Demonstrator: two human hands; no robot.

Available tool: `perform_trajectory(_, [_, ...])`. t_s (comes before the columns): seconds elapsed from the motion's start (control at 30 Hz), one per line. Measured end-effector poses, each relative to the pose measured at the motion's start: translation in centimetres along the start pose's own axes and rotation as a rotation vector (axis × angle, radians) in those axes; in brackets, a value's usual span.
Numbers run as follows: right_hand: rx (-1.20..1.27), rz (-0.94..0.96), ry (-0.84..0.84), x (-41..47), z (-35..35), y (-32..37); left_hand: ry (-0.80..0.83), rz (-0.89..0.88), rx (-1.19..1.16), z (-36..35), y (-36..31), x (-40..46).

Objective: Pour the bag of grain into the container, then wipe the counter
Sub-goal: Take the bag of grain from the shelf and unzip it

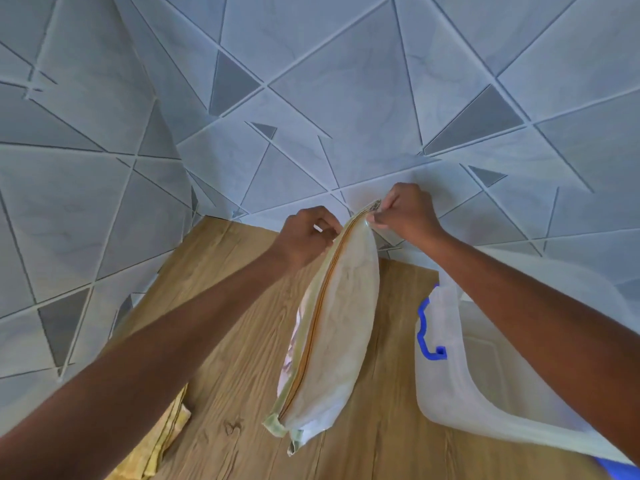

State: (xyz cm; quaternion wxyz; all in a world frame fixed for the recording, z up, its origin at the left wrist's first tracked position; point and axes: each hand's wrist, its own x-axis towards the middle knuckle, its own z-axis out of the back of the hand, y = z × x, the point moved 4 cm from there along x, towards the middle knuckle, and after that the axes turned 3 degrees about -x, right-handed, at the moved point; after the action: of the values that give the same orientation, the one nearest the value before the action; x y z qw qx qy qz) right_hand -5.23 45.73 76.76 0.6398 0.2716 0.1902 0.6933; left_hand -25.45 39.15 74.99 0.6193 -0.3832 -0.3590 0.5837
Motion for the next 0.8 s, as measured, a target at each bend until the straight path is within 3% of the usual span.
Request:
perform_trajectory(0.37, [0.334,-0.129,0.052,1.5,-0.7,-1.7,-0.019,-0.117,0.223,-4.4,-2.2,8.7])
perform_trajectory(0.67, [0.339,-0.152,0.090,2.1,-1.0,-0.9,0.083,0.055,-0.129,-4.3,-0.1,9.9])
perform_trajectory(0.8, [0.338,-0.186,0.127,2.3,-0.9,-0.7,0.107,0.069,-0.164,-4.3,-0.1,9.6])
